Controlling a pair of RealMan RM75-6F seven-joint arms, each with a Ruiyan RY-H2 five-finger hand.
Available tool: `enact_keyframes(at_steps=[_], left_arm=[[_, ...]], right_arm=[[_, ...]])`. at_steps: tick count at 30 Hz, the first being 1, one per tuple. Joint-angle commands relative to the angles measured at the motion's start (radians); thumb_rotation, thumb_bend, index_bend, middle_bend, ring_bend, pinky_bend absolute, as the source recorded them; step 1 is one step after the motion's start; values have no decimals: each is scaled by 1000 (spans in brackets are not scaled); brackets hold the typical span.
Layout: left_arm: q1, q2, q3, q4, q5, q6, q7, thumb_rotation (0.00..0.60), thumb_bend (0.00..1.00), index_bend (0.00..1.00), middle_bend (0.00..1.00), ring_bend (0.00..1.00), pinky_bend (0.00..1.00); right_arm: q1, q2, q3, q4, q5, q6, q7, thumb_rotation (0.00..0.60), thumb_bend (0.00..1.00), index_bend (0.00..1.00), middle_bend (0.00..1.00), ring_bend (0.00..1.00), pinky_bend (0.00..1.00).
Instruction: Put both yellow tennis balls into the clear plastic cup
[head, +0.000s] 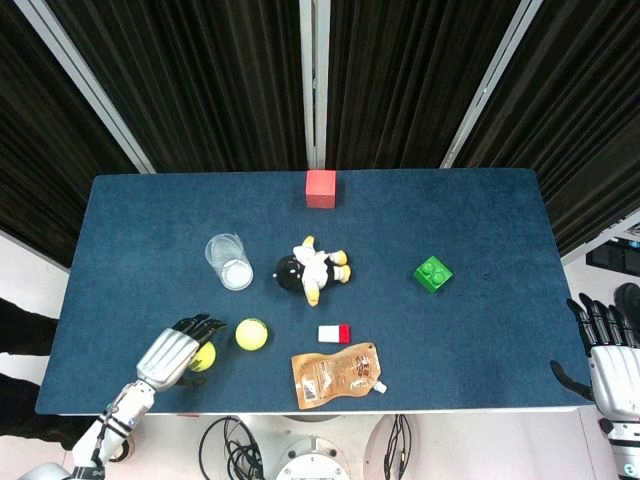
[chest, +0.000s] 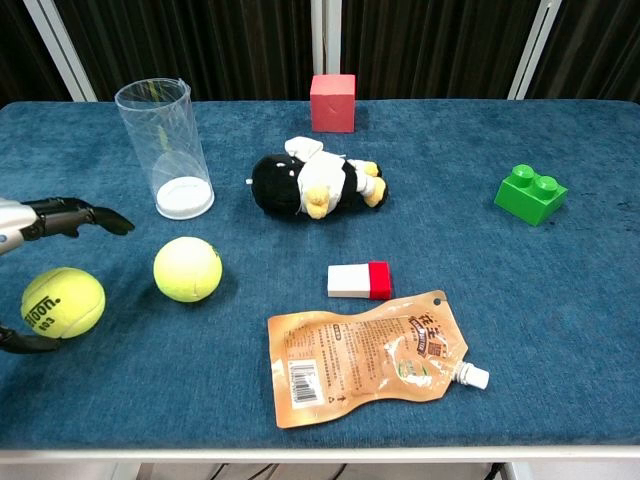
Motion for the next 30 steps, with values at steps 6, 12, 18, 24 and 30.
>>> enact_keyframes(at_steps=[6,12,18,24,30], left_arm=[[-15,-29,9,32,-17,-18,-2,600,132,291,278,239,431],[-15,-50,3,63,-28,-3,19,600,170,447,437,423,654],[-16,-56,-3,74,-45,8,33,600,199,525,515,511,741],[-14,-38,-8,52,-40,42,10,600,210,550,547,554,789],[-20,43,-29,-60,-12,97,11,600,209,551,547,554,789]], right_arm=[[0,5,3,-8,15,-12,0,600,176,0,0,0,0],[-1,9,6,-10,24,-16,4,600,176,0,0,0,0],[-2,10,9,-11,28,-15,10,600,179,0,0,0,0],[-3,11,13,-9,22,-6,23,600,187,0,0,0,0],[-5,11,15,-9,12,5,28,600,190,0,0,0,0]])
